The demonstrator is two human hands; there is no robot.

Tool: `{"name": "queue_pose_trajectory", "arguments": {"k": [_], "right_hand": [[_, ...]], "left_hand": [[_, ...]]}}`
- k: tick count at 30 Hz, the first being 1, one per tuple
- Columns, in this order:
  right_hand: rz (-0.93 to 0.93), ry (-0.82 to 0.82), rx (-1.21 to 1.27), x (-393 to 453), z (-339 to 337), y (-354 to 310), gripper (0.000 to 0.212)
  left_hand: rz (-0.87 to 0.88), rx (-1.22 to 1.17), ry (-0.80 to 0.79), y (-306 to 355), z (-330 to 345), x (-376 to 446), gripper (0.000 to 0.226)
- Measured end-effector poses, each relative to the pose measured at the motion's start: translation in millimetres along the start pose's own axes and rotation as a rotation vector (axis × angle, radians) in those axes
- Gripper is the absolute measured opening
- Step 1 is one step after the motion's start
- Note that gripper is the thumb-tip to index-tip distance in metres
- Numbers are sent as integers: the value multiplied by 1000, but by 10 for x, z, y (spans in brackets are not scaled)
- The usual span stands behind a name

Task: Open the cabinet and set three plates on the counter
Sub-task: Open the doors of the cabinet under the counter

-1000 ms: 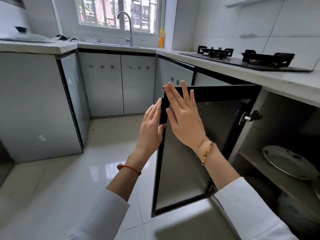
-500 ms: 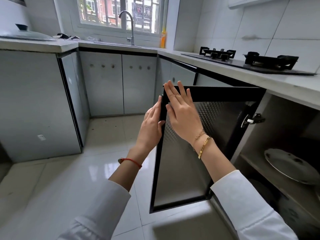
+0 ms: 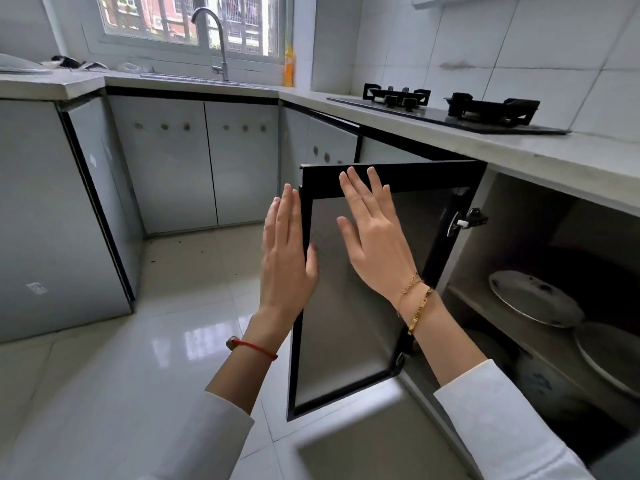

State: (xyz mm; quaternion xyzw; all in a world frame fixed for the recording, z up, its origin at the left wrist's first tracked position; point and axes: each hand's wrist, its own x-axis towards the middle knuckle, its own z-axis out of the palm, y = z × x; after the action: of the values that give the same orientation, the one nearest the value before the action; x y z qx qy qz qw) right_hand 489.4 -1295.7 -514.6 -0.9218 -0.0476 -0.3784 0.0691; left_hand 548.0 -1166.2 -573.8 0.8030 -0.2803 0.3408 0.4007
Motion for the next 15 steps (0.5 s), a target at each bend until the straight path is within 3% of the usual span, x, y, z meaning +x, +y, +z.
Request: {"name": "queue_pose_trajectory", "arguments": {"k": [8,15], "right_hand": [[137,62,-99,-485,-425,333,54],[318,132,-271,-975,-972,720,53]], "left_hand": [[211,-259,-24,553,209,-62,64],[245,-477,-224,1157,648,-111,60]]}}
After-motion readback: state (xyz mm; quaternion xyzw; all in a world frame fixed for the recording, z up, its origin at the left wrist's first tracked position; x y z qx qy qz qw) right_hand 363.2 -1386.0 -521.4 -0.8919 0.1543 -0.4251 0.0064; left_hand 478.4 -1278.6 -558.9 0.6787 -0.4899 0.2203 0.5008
